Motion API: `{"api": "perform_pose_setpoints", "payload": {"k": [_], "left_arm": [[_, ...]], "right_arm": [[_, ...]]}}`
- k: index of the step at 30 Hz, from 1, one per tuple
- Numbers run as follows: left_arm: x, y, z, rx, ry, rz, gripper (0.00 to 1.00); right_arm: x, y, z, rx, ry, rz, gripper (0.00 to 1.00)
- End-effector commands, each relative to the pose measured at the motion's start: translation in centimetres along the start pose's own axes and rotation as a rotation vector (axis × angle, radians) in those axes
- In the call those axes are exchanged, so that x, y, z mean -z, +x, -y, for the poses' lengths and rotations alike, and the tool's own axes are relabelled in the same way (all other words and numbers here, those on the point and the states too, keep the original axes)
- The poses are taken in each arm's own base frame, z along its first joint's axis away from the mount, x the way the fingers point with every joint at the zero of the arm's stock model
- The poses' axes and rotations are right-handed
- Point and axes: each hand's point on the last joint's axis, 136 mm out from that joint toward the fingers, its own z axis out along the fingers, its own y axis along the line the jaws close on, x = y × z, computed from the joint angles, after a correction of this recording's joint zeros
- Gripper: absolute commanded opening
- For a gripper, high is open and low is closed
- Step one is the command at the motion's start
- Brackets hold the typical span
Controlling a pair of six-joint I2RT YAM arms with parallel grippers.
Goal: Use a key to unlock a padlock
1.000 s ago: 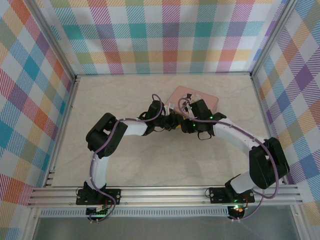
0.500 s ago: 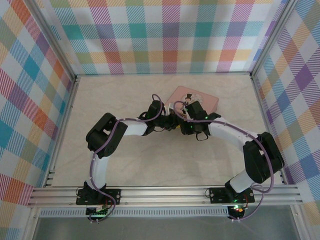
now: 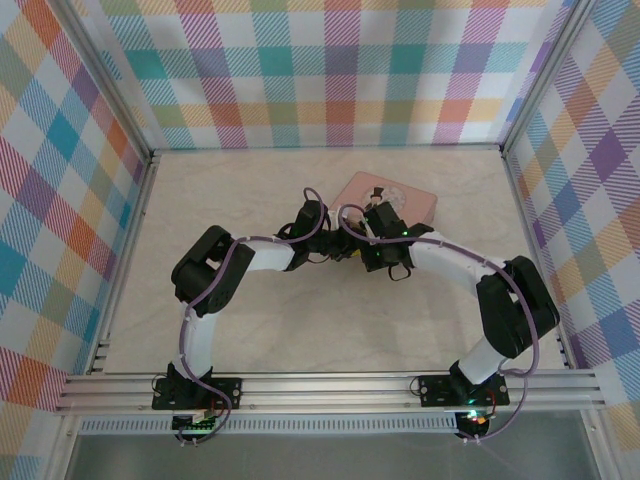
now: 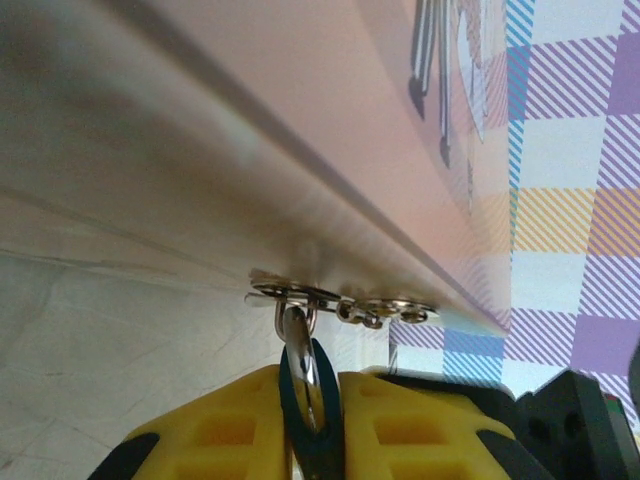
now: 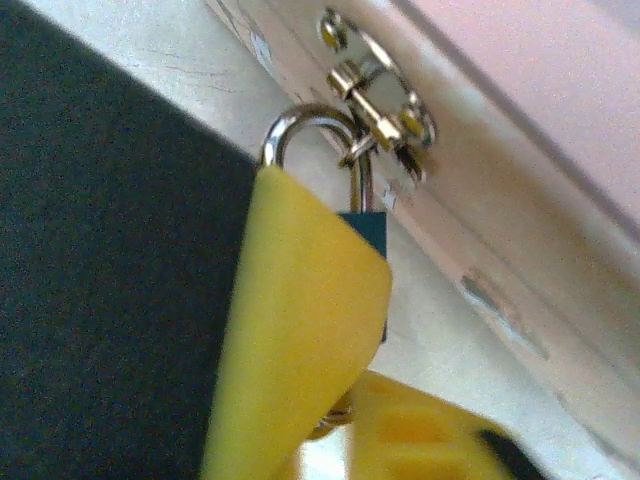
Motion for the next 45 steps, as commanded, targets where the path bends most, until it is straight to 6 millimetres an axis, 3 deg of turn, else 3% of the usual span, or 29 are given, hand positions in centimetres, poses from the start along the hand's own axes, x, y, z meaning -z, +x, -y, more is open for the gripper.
{"api": "perform_pose_setpoints", "payload": {"k": [1,6,9,11,12,16,22,28,34,38,45], "left_arm": [[0.9,0.3,5.4,-0.087,0.129,-0.028,0.17],[0.9,0.3,4.9,-0.089,0.111,-0.020,0.20],[1.0,0.1,3.8,-0.073,0.072,0.001,0.37],[1.3,-0.2,2.4,-0.053,0.025,0.030,0.59],[1.6,-0.5,2.0,-0.046,0.008,0.045,0.99],[2.9,-1.0,0.6,-0.033,-0.029,0.091,1.00],[6.2,-2.5,-0.6,-0.042,-0.103,0.177,1.00],[9.7,-6.6,-0.4,-0.116,-0.226,0.301,1.00],[11.7,-11.5,-0.4,-0.157,-0.343,0.408,1.00],[11.6,-14.1,-1.1,-0.174,-0.440,0.422,1.00],[8.2,-16.6,-2.3,-0.149,-0.408,0.363,1.00]], "right_arm": [[0.4,-2.5,-0.6,0.010,-0.010,0.071,0.02],[0.2,-1.7,-0.8,0.013,-0.026,0.059,0.00],[-0.2,-1.0,-0.8,0.007,-0.036,0.048,0.00],[-0.8,-0.2,-1.2,0.001,-0.060,0.029,0.00],[-1.1,0.3,-1.3,-0.008,-0.074,0.014,0.00],[-2.1,1.9,-1.6,-0.032,-0.099,-0.017,0.00],[-2.5,2.8,-2.0,-0.036,-0.131,-0.029,0.00],[-2.8,3.1,-2.2,-0.026,-0.151,-0.021,0.00],[-2.9,3.9,-2.2,-0.007,-0.167,-0.028,0.00],[-2.5,4.0,-1.9,0.003,-0.174,-0.015,0.00],[-2.0,4.0,-1.3,0.004,-0.177,-0.012,0.00]]}}
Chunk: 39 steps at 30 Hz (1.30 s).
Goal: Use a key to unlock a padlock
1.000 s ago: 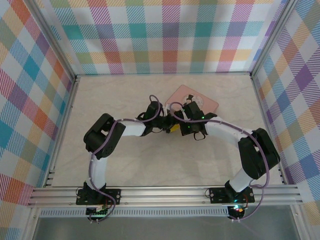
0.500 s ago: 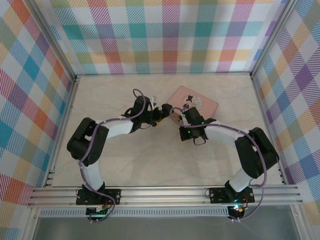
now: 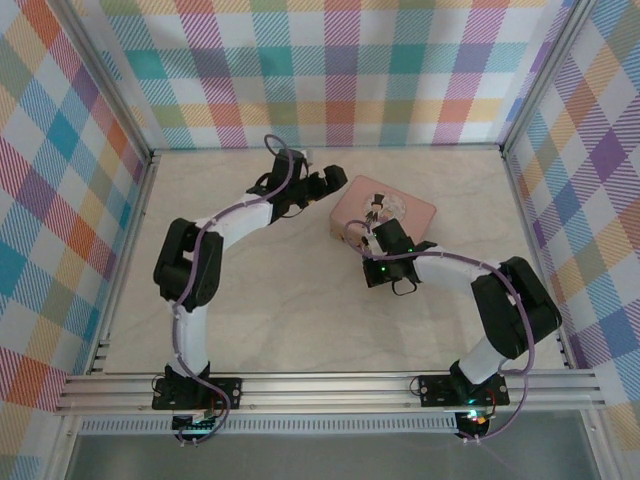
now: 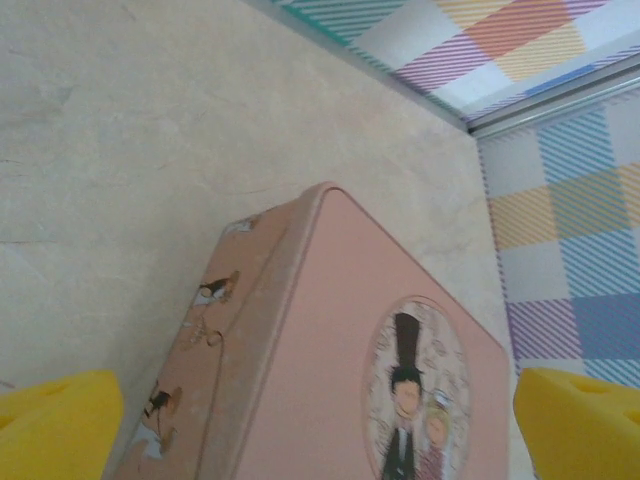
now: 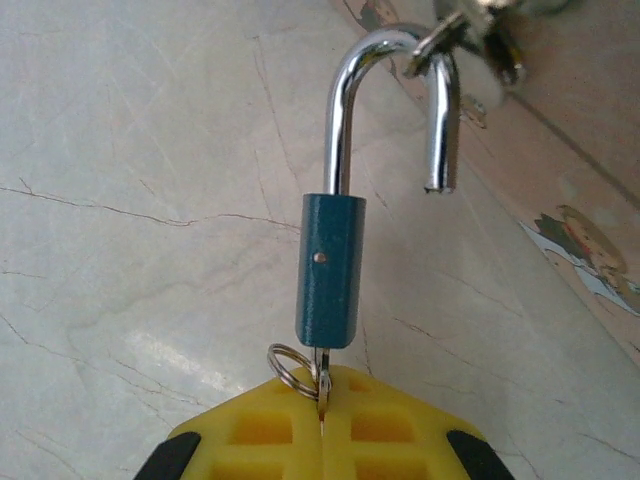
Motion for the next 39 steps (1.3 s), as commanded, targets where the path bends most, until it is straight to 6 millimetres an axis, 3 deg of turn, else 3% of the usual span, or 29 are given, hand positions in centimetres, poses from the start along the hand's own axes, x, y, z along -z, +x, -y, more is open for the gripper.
{"api": "perform_pose_setpoints", "payload": {"k": [1,7,20,31,39], "left_arm": [[-1.6,0.9,-2.0,0.014,-0.040,-0.071,1.00],[-3.3,1.9,-2.0,0.031,0.003,-0.126,1.00],[-4.5,2.7,-0.1,-0.010,0.086,-0.183,1.00],[-5.2,2.1,0.6,-0.031,0.089,-0.181,1.00],[-5.7,3.2,1.7,-0.052,0.114,-0.216,1.00]], "right_arm": [[0.5,0.0,-0.5,0.028,-0.032,0.001,0.00],[0.5,-1.0,-0.6,0.053,-0.030,0.011,0.00],[-0.1,-3.7,-2.2,0.180,-0.074,0.037,0.00],[0.9,-4.2,0.4,0.195,0.104,0.000,0.00],[0.5,-6.3,-0.3,0.273,0.102,0.064,0.00]]}}
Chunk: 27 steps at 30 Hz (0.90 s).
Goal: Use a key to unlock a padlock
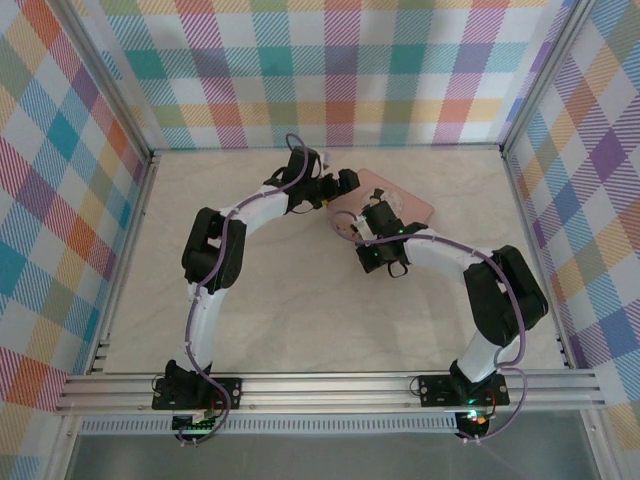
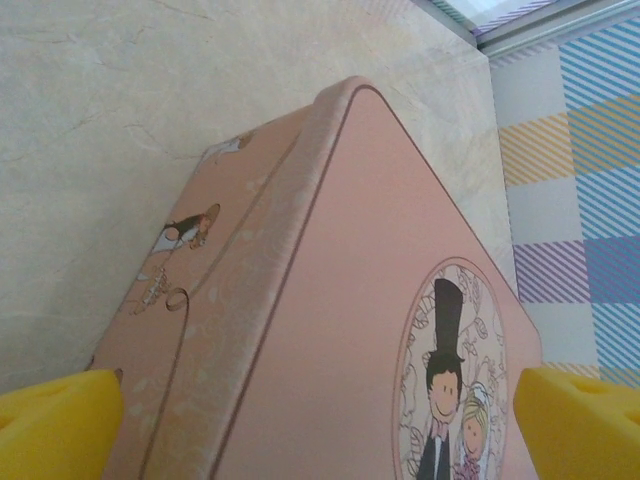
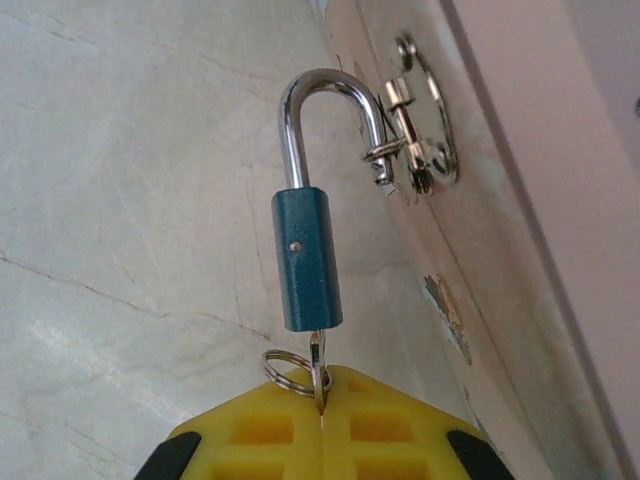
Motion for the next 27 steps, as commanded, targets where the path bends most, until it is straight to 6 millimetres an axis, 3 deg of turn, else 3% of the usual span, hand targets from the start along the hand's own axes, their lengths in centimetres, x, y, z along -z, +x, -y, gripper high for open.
{"api": "perform_pose_setpoints", "payload": {"k": [1,12,24,27], "left_arm": [[-0.5,1.1,1.4,-0.028,0.035,-0.042,1.00],[-0.2,1.6,1.9,-0.001,0.061,-0.037,1.00],[-0.7,2.1,2.3,0.005,0.069,-0.040,1.00],[-0.5,1.8,2.0,0.006,0.054,-0.030,1.00]], "right_arm": [[0.2,-2.3,-0.5,0.055,-0.003,0.074,0.00],[-0.2,-5.4,-2.4,0.143,-0.038,0.209,0.00],[0.5,-6.4,-2.6,0.136,-0.033,0.296,0.00],[0.3,-5.5,-2.8,0.120,-0.046,0.273,0.00]]}}
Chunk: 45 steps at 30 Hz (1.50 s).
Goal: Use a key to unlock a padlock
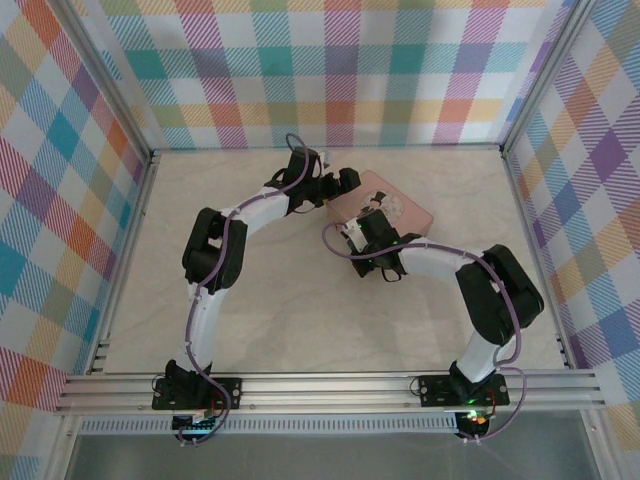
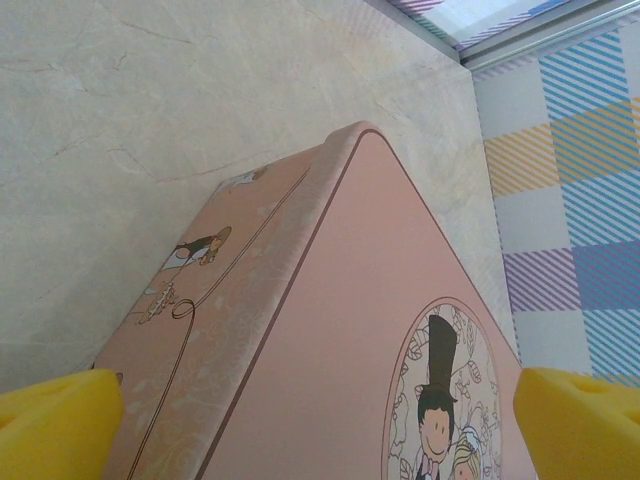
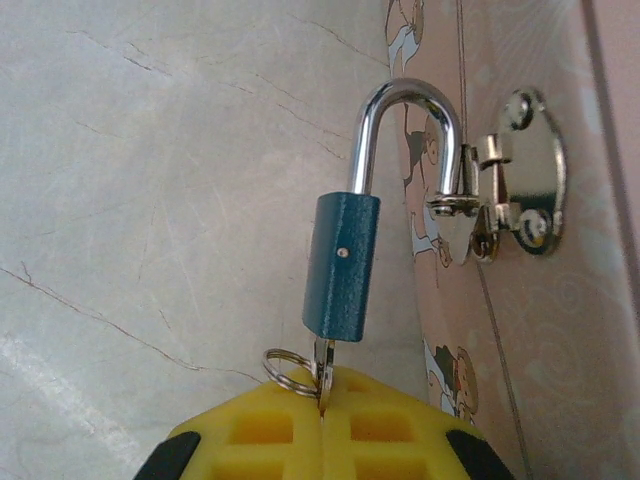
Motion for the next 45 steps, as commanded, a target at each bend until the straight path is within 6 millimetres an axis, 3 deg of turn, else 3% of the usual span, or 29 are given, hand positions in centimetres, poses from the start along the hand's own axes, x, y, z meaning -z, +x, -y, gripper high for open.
{"api": "perform_pose_setpoints", "payload": {"k": [1,8,16,23,27,30,38,45], "left_arm": [[-0.1,2.0,1.5,0.021,0.024,-0.058,1.00],[-0.1,1.8,0.5,0.034,0.011,-0.054,1.00],[-0.1,2.1,1.1,0.030,0.023,-0.064,1.00],[-1.1,3.4,2.0,0.028,0.049,-0.101,1.00],[-1.4,3.9,2.1,0.025,0.054,-0.113,1.00],[-1.4,4.0,2.0,0.024,0.050,-0.117,1.00],[-1.0,2.9,1.2,0.030,0.031,-0.089,1.00],[-0.9,2.4,0.9,0.031,0.022,-0.078,1.00]], "right_arm": [[1.2,-3.8,-0.5,-0.015,-0.019,0.141,0.00],[2.4,0.7,-1.6,-0.117,-0.067,0.009,0.00],[1.1,1.1,-2.2,-0.181,-0.098,-0.090,0.00],[0.3,-2.7,-0.9,-0.075,-0.044,0.055,0.00],[1.3,-6.7,-0.6,-0.053,-0.039,0.201,0.00],[1.7,-7.5,-0.9,-0.048,-0.068,0.243,0.00],[2.5,-2.8,-0.3,0.018,0.004,0.112,0.00],[3.5,-0.2,-0.6,-0.051,-0.002,-0.002,0.00]]}}
